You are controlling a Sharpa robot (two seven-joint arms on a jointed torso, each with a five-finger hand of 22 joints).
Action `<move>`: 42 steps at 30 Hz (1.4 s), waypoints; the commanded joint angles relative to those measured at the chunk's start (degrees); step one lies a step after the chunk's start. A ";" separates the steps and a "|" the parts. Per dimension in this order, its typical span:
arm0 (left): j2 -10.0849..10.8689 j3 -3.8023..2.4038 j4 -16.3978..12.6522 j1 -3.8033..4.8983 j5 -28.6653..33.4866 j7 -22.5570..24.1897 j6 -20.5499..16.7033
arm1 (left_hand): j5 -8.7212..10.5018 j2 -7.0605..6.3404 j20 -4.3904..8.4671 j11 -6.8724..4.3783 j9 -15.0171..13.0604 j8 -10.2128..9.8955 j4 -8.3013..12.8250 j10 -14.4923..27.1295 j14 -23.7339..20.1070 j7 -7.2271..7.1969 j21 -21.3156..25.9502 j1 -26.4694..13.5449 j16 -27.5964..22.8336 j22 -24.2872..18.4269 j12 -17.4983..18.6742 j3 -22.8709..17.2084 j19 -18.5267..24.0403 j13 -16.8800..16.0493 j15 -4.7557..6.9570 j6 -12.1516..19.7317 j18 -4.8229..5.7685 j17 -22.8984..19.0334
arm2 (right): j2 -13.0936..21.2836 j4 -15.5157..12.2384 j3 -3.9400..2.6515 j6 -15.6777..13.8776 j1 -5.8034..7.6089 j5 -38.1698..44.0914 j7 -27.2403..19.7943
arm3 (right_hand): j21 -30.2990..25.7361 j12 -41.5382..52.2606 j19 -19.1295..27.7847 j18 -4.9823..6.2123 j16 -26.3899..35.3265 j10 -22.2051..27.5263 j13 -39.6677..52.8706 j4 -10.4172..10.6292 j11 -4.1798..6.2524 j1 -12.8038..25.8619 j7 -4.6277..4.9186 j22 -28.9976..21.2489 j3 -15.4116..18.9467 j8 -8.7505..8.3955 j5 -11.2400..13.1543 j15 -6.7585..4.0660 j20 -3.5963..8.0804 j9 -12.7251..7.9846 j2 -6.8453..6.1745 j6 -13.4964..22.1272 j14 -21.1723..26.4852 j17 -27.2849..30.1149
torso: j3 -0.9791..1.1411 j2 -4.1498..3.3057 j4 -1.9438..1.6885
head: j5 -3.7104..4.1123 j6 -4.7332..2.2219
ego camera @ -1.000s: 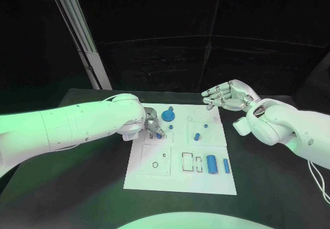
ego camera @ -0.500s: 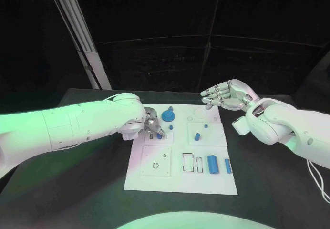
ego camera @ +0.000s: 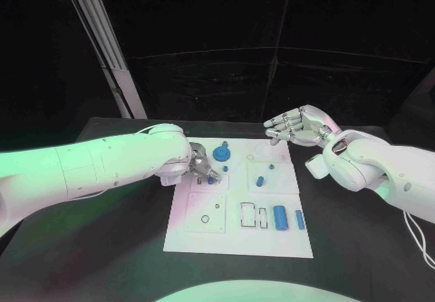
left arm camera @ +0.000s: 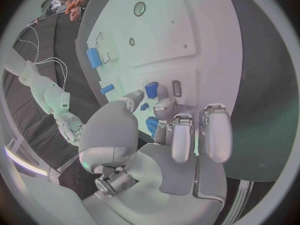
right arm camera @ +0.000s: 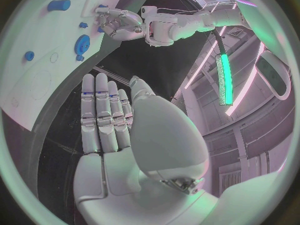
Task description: Assemble the parts on the task board
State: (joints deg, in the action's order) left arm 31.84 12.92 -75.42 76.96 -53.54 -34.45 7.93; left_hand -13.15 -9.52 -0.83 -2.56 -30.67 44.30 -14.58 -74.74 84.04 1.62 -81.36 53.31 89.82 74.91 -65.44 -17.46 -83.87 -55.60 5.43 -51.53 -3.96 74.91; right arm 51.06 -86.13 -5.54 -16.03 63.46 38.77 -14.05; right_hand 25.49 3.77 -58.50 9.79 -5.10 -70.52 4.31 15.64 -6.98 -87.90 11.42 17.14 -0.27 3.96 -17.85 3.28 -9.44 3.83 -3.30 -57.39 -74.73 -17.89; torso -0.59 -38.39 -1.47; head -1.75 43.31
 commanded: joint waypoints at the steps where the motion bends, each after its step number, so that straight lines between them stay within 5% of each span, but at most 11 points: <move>1: 0.44 0.04 -0.29 -0.04 -0.10 -0.45 -0.73 | 0.18 0.79 0.43 -0.02 0.06 0.25 -0.50 -0.17 5.96 -0.34 -0.13 0.18 0.18 1.76 -0.29 1.42 -1.20 0.11 0.47 -0.22 1.05 15.09 | -0.04 0.02 -0.04 0.33 0.11 -0.04 -0.60 | -0.28 -0.10 -0.25 0.58 0.39 0.40 -0.07 -0.03 -0.14 0.67 -0.12 -0.09 0.44 -0.34 -0.22 0.46 -0.31 -0.06 0.08 0.43 0.08 0.08 | -0.04 0.01 -0.02 | 0.04 -0.05; 5: 1.95 -0.20 -1.75 0.07 -0.09 0.02 -1.82 | 0.15 1.10 0.44 -0.02 0.08 0.26 -1.09 -0.12 5.96 -0.34 -0.02 0.67 0.18 1.65 -0.25 3.01 -1.16 0.20 0.49 -0.19 1.02 15.09 | -0.01 0.19 -0.04 0.35 0.11 -0.04 -0.64 | -0.28 -0.10 -0.25 0.58 0.39 0.40 -0.07 -0.03 -0.14 0.67 -0.12 -0.09 0.44 -0.34 -0.22 0.46 -0.31 -0.06 0.08 0.43 0.08 0.08 | -0.04 0.02 -0.01 | 0.01 -0.23; 7: 2.62 -0.79 -2.45 0.14 0.10 0.35 -2.14 | 0.13 1.22 0.44 -0.02 0.10 0.25 -1.41 -0.06 5.96 -0.33 0.13 0.99 0.18 1.47 -0.21 4.00 -1.09 0.28 0.48 -0.13 0.97 15.09 | -0.02 0.28 -0.04 0.36 0.11 -0.04 -0.66 | -0.34 -0.09 -0.26 0.58 0.43 0.44 -0.10 0.00 -0.16 0.75 -0.11 -0.13 0.49 -0.35 -0.23 0.48 -0.33 -0.06 0.08 0.47 0.10 0.09 | -0.02 0.00 0.00 | 0.01 -0.26; 15: 5.24 -5.50 -4.43 1.17 4.36 2.20 -0.82 | -0.04 1.75 -0.03 0.92 1.12 -1.69 -1.65 2.72 5.96 0.84 1.93 3.66 0.18 -0.95 2.77 8.15 -0.17 4.39 -0.19 2.99 0.48 15.09 | -0.23 0.93 -0.03 0.41 0.10 -0.04 -0.72 | -0.46 -0.07 -0.27 0.58 0.50 0.48 -0.13 0.07 -0.19 0.93 -0.08 -0.20 0.58 -0.34 -0.27 0.51 -0.37 -0.06 0.15 0.52 0.11 0.12 | 0.00 -0.03 0.01 | 0.06 -0.34; 20: 5.41 -6.70 -2.30 3.20 5.85 -0.08 6.05 | -0.17 2.77 -1.21 2.80 3.48 -5.54 -0.64 4.93 5.96 3.09 3.05 7.91 0.18 -2.32 4.34 9.53 0.36 6.85 -1.70 8.19 0.25 15.09 | -0.10 0.87 -0.02 0.43 0.09 -0.04 -0.77 | -0.48 -0.07 -0.27 0.58 0.52 0.49 -0.14 0.09 -0.19 0.97 -0.08 -0.22 0.59 -0.34 -0.29 0.52 -0.38 -0.06 0.17 0.53 0.11 0.12 | 0.04 -0.03 -0.07 | 0.03 -0.38; 25: 3.26 -6.91 3.15 4.45 5.71 -2.50 11.47 | -0.11 3.82 -1.71 3.12 4.06 -5.69 -1.20 4.99 5.96 3.37 3.01 8.56 0.18 -2.14 3.86 10.34 0.28 6.62 -2.08 7.88 0.25 15.09 | -0.09 0.98 -0.02 0.37 0.09 -0.04 -0.70 | -0.48 -0.07 -0.27 0.58 0.52 0.49 -0.14 0.09 -0.19 0.97 -0.08 -0.22 0.59 -0.34 -0.29 0.52 -0.38 -0.06 0.17 0.53 0.11 0.12 | 0.14 -0.02 0.02 | -0.28 -0.40; 29: 1.10 -6.79 7.69 4.79 3.78 -2.68 13.59 | -0.08 4.33 -1.88 2.99 4.18 -4.93 -1.62 4.90 5.96 3.14 2.97 8.94 0.18 -2.01 3.31 11.48 0.22 6.29 -2.05 6.69 0.22 15.09 | -0.25 0.92 -0.02 0.44 0.09 -0.04 -0.69 | -0.51 -0.07 -0.28 0.58 0.54 0.51 -0.15 0.08 -0.19 0.97 -0.08 -0.24 0.59 -0.34 -0.32 0.52 -0.38 -0.06 0.20 0.54 0.11 0.13 | -0.03 -0.13 0.11 | -0.32 -0.54; 42: -4.36 -4.22 18.12 4.11 -1.30 0.49 14.41 | 0.17 5.59 -1.68 2.51 4.12 -3.50 -1.90 4.22 5.96 2.55 2.63 9.00 0.18 -1.41 2.10 13.39 -0.06 5.28 -1.71 5.19 0.31 15.09 | -0.49 0.71 -0.02 0.47 0.09 -0.04 -0.69 | -0.51 -0.07 -0.28 0.58 0.54 0.51 -0.15 0.08 -0.19 0.97 -0.08 -0.24 0.59 -0.34 -0.32 0.52 -0.38 -0.06 0.20 0.54 0.11 0.13 | -0.02 -0.09 0.06 | -0.46 -0.63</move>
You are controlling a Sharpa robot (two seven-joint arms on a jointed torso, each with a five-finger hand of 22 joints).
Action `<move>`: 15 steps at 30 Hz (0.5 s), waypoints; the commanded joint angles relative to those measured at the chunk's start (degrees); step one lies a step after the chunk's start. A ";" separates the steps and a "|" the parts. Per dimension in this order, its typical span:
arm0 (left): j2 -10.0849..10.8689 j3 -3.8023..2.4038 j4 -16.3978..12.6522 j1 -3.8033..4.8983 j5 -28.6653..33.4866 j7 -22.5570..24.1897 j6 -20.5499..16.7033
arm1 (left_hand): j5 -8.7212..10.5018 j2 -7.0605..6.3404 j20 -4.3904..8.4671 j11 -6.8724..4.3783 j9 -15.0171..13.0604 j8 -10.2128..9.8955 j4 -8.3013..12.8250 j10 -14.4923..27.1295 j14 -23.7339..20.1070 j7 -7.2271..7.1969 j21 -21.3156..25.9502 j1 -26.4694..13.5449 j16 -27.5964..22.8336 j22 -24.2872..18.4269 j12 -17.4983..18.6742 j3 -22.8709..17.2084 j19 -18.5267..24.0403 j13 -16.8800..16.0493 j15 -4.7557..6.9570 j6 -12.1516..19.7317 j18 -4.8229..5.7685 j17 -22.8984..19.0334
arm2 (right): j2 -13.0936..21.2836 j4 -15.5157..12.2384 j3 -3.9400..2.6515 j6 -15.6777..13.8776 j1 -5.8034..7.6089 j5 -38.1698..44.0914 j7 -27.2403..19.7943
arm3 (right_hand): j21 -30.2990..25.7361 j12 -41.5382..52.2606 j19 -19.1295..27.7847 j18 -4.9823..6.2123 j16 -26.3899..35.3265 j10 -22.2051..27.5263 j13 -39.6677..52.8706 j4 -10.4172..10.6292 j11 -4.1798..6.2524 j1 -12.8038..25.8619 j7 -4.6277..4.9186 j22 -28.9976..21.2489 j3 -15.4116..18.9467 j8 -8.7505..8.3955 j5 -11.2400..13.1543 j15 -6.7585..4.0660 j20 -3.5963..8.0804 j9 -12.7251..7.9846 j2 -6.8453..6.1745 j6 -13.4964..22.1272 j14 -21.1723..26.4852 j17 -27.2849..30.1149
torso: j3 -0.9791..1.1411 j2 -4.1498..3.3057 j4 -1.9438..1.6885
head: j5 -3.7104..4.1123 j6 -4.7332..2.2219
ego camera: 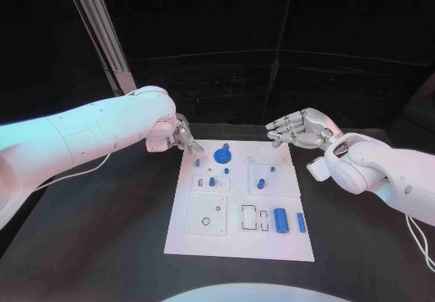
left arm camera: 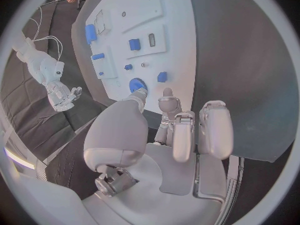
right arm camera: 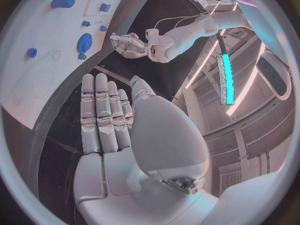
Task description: Assemble the parts on the task board
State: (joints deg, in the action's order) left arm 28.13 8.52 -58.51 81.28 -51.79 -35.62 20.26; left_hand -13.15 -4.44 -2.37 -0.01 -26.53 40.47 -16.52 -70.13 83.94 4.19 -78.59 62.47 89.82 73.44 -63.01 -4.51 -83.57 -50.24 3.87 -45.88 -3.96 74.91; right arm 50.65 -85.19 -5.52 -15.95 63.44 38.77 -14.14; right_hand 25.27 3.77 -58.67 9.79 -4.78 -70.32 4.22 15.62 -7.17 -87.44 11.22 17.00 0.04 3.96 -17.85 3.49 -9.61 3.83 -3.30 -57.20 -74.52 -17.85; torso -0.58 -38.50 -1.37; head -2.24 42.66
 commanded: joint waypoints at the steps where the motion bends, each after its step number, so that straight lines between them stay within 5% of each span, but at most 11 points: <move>1: -0.99 0.30 1.82 -0.38 -3.57 2.03 2.12 | 0.20 0.52 -0.13 -0.05 0.00 0.36 0.05 -0.39 6.06 -0.04 -0.15 -0.14 0.18 0.09 -0.35 0.50 -0.36 -0.09 -0.14 -0.48 0.32 15.09 | -0.11 -0.29 -0.04 0.39 0.11 -0.04 -0.61 | -0.31 -0.06 -0.11 0.58 0.22 0.32 -0.06 0.09 0.01 0.50 0.11 -0.11 0.28 -0.34 -0.34 0.31 -0.22 -0.06 0.21 0.36 -0.10 0.09 | 0.01 0.01 -0.07 | -0.04 0.02; 15: -3.75 0.70 5.47 -2.22 -5.30 5.52 1.76 | 0.53 0.75 -0.04 -0.17 0.06 0.54 0.05 -0.74 6.06 -0.16 -0.40 0.02 0.18 0.47 -0.77 0.98 -0.53 -0.53 -0.04 -0.69 0.40 15.09 | -0.49 -0.19 -0.05 0.54 0.10 -0.04 -0.68 | -0.35 -0.06 -0.12 0.58 0.25 0.34 -0.07 0.06 0.01 0.47 0.11 -0.13 0.27 -0.34 -0.37 0.31 -0.22 -0.06 0.24 0.38 -0.10 0.10 | 0.01 0.04 -0.09 | -0.06 0.35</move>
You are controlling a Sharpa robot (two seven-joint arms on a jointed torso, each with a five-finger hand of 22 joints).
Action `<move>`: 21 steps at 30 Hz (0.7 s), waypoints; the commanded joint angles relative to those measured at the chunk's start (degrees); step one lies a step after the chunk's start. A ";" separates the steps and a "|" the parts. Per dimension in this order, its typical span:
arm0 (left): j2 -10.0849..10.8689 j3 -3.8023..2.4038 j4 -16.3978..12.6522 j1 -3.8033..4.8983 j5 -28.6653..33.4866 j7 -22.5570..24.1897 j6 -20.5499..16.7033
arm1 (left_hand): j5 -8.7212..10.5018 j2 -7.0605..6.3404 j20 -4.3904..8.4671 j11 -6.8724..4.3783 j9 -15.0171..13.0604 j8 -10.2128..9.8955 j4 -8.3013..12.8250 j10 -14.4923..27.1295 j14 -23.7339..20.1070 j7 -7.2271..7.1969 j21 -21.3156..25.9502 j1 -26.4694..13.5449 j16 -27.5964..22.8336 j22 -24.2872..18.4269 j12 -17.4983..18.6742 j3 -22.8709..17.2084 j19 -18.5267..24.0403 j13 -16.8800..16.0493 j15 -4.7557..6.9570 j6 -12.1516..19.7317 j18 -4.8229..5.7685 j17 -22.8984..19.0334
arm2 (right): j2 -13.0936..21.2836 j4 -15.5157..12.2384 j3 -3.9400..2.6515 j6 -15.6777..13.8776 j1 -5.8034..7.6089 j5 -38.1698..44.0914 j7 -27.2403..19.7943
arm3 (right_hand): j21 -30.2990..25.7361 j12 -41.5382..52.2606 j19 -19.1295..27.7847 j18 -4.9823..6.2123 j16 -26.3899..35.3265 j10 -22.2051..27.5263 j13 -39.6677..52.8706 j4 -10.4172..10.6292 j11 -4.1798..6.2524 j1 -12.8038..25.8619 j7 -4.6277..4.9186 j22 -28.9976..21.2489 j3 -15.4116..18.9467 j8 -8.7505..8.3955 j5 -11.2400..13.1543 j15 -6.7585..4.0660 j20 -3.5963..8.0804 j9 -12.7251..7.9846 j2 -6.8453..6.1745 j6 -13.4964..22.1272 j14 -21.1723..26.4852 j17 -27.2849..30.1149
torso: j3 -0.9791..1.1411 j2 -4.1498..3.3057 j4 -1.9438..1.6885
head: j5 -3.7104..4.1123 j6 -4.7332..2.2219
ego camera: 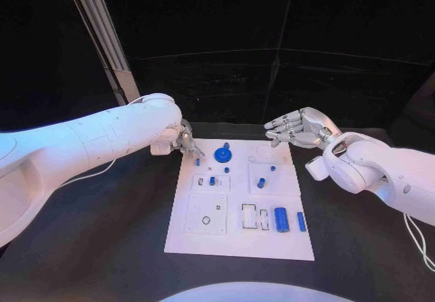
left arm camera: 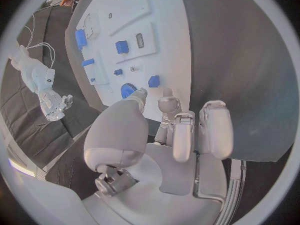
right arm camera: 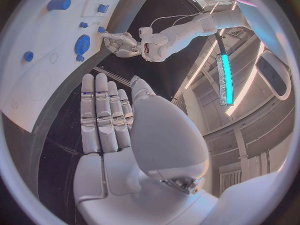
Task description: Assemble the parts on the task board
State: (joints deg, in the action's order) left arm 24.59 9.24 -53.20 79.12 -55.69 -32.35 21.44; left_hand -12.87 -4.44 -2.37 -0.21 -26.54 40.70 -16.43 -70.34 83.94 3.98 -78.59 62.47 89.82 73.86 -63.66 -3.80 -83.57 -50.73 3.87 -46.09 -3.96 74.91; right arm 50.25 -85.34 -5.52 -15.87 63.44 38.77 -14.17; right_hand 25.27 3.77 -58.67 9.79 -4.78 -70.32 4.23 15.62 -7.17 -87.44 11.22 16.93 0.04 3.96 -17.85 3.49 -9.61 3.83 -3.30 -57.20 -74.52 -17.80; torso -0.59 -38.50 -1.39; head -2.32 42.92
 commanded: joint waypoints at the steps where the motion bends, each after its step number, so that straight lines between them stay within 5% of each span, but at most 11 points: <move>1: -0.27 -0.01 0.17 -0.10 -1.40 2.38 0.50 | 0.25 0.75 -0.04 0.03 0.06 0.31 -0.04 -0.54 6.06 0.05 -0.40 0.02 0.18 0.05 -0.12 0.27 -0.53 -0.04 -0.04 -0.49 0.40 15.09 | -0.10 -0.02 -0.04 0.47 0.10 -0.04 -0.65 | -0.35 -0.06 -0.12 0.59 0.25 0.34 -0.08 0.06 0.01 0.47 0.11 -0.06 0.27 -0.34 -0.37 0.31 -0.22 -0.06 0.24 0.38 -0.10 0.05 | 0.02 0.06 -0.09 | 0.04 0.15; 16: -0.72 -0.01 0.28 -0.33 -1.31 2.78 1.92 | 0.29 1.42 0.15 -0.18 0.33 0.49 0.35 -0.88 6.06 -0.17 -0.54 1.21 0.18 0.30 -0.48 0.93 -0.65 -0.26 0.14 -0.91 0.45 15.09 | -0.28 0.18 -0.04 0.58 0.11 -0.04 -0.63 | -0.35 -0.06 -0.12 0.59 0.25 0.34 -0.08 0.06 0.01 0.47 0.11 -0.06 0.27 -0.34 -0.37 0.31 -0.22 -0.06 0.24 0.38 -0.10 0.05 | 0.05 0.12 -0.09 | 0.04 0.27; 21: -0.80 -0.01 0.36 -0.35 -1.31 2.46 2.67 | 0.11 3.01 0.26 -0.26 0.65 0.47 0.84 -0.86 6.06 -0.22 -0.49 3.23 0.18 0.32 -0.46 0.57 -0.66 -0.09 0.24 -1.04 0.45 15.09 | -0.27 0.17 -0.04 0.64 0.11 -0.04 -0.60 | -0.52 -0.04 -0.20 0.62 0.37 0.42 -0.14 -0.18 0.04 0.16 0.09 -0.17 0.15 -0.32 -0.52 0.28 -0.22 -0.06 0.39 0.45 -0.11 0.09 | 0.04 0.11 -0.11 | 0.03 0.31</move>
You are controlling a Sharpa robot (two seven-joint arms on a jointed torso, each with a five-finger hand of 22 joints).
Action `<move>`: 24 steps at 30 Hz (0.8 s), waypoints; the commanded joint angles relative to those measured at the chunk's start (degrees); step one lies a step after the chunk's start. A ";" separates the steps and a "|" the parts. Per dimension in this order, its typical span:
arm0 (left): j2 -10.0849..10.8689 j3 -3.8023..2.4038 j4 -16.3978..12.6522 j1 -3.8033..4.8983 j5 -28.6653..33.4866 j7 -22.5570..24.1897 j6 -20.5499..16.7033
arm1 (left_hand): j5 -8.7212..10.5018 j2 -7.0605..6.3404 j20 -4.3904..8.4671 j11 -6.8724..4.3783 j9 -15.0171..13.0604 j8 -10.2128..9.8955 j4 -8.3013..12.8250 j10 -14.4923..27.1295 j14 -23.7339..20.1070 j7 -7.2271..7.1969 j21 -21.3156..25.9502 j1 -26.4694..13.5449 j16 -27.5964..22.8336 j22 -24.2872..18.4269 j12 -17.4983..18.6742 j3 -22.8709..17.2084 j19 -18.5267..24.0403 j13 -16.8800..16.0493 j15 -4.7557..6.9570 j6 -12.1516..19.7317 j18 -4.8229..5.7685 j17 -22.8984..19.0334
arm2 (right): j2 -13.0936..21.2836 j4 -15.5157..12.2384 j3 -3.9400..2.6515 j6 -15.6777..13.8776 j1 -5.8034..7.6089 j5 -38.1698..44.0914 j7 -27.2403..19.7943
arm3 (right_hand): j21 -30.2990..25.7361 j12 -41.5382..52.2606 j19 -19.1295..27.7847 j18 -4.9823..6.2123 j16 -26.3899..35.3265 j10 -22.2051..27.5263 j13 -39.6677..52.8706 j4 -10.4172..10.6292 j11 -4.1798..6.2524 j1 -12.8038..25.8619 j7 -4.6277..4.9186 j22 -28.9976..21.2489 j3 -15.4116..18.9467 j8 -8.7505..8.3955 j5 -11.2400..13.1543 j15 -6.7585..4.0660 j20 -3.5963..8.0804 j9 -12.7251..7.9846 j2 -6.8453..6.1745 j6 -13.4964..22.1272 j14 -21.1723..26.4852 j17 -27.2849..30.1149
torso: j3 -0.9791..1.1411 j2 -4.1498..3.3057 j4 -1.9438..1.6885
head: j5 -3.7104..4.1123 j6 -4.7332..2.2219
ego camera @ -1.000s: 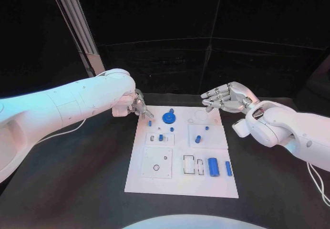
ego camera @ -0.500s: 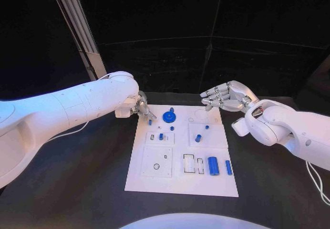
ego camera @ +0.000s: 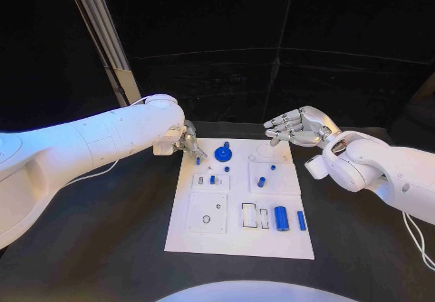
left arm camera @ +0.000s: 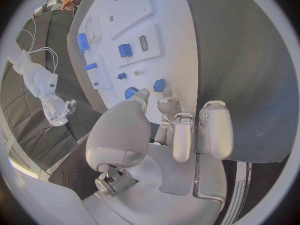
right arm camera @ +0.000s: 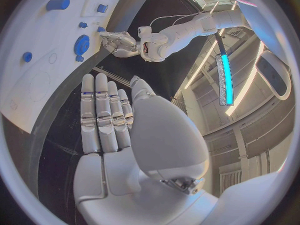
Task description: Assemble the parts on the task board
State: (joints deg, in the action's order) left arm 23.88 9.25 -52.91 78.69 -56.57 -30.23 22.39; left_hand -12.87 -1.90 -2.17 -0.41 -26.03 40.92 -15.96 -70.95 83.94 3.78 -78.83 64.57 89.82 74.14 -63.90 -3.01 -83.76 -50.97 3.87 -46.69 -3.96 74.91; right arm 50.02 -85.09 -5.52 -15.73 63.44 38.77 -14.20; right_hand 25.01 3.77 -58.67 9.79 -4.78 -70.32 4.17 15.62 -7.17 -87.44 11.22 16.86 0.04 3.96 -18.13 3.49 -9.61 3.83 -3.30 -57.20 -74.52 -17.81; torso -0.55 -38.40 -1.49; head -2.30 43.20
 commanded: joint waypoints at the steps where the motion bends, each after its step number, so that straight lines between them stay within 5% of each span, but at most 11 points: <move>1: -0.09 -0.02 0.08 0.07 -0.43 0.29 1.95 | 0.10 0.69 0.07 -0.06 0.20 0.24 0.44 -0.23 6.06 -0.01 -0.25 1.44 0.18 0.04 -0.21 -0.31 -0.46 0.18 0.24 -0.43 0.45 15.09 | -0.03 -0.08 -0.04 0.51 0.11 -0.04 -0.56 | -0.31 -0.04 -0.22 0.63 0.40 0.43 -0.11 -0.27 0.05 0.04 0.09 -0.13 0.10 -0.32 -0.26 0.27 -0.22 -0.05 0.42 0.47 -0.11 0.11 | 0.00 0.01 -0.01 | 0.01 0.05; 24: -0.15 -0.03 -0.10 -0.07 -0.12 0.81 2.08 | -0.01 2.29 0.15 -0.18 0.63 0.28 1.18 -0.18 6.06 -0.15 0.04 3.78 0.18 -0.24 -0.15 -1.25 -0.35 0.40 0.32 -0.75 0.38 15.09 | -0.05 -0.01 -0.04 0.72 0.11 -0.04 -0.57 | -0.34 -0.04 -0.24 0.63 0.42 0.45 -0.12 -0.34 0.05 -0.06 0.09 -0.15 0.06 -0.31 -0.28 0.26 -0.21 -0.05 0.45 0.47 -0.12 0.11 | -0.02 -0.01 -0.04 | 0.08 0.15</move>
State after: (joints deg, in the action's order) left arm 23.78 9.24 -52.99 78.55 -56.66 -30.15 24.67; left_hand -12.87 0.58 -2.17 -0.41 -25.45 40.91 -14.81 -70.95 83.94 3.77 -78.82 67.89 89.82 73.94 -63.90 -4.16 -83.76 -50.61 3.87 -47.09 -3.96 74.91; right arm 50.02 -85.06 -5.52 -15.48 63.45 38.77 -14.20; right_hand 25.02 3.77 -58.67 9.79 -4.53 -70.32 4.11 15.62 -7.17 -87.45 11.22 16.76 0.04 3.96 -18.13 3.49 -9.61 3.83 -3.30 -57.20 -74.52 -17.76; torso -0.55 -38.40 -1.46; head -2.18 43.34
